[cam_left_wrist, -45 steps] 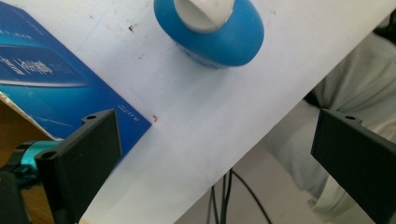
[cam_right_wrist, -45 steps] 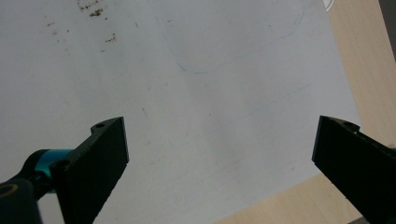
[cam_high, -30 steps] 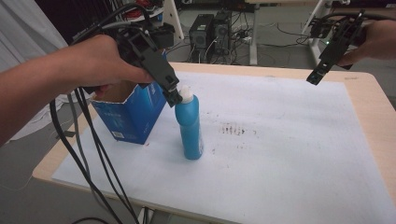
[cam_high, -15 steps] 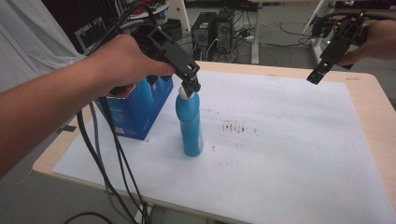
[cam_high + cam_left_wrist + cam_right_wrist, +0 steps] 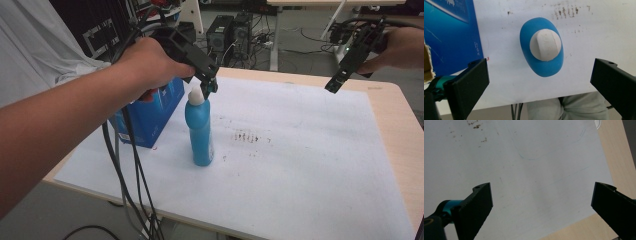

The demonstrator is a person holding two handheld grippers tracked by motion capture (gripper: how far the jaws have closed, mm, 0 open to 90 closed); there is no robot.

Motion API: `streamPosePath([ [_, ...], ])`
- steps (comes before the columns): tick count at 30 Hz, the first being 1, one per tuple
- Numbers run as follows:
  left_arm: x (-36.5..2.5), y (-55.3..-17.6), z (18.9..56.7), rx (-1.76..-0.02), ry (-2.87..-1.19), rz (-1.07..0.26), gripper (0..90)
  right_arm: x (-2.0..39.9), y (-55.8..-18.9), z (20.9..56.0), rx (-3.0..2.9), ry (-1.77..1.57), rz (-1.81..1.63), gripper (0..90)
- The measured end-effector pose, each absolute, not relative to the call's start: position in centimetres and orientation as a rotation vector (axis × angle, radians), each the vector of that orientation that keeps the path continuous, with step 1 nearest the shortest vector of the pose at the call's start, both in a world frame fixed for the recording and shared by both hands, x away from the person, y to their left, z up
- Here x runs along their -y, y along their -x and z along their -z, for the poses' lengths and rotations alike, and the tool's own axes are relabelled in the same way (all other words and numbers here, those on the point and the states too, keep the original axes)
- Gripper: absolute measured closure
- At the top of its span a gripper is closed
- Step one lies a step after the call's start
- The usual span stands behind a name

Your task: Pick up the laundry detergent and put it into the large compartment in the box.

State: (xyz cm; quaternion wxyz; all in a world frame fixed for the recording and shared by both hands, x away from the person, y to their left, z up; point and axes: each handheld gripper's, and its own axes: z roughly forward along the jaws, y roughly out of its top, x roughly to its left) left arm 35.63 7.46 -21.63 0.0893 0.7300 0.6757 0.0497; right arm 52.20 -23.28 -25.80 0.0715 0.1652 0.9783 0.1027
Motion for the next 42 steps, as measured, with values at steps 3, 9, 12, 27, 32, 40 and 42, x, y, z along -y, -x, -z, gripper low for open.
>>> streamPosePath([
  [3, -7.5, -35.7, 21.8, -2.065, -2.114, -0.135, 1.9, 23.3, -52.3, 25.9, -2.944, -0.496, -0.311, 2.8],
  [9, -7.2, -36.0, 22.0, -2.141, -2.031, -0.144, 1.9, 23.5, -52.5, 25.9, -2.940, -0.495, -0.321, 2.8],
  [12, -6.8, -36.3, 22.3, -2.169, -2.002, -0.139, 1.9, 23.4, -52.4, 25.9, -2.940, -0.496, -0.320, 2.8],
  [27, -6.0, -36.8, 23.4, -2.282, -1.890, -0.179, 1.9, 24.0, -52.0, 26.0, -2.936, -0.484, -0.334, 2.8],
  [32, -6.1, -36.9, 23.9, -2.303, -1.864, -0.176, 1.9, 24.1, -52.0, 26.2, -2.935, -0.493, -0.341, 2.8],
  [40, -6.1, -37.1, 25.0, -2.320, -1.849, -0.169, 1.9, 24.1, -52.1, 26.4, -2.941, -0.478, -0.331, 2.8],
  [42, -6.0, -37.2, 25.1, -2.324, -1.849, -0.169, 1.9, 24.0, -52.1, 26.5, -2.942, -0.478, -0.333, 2.8],
])
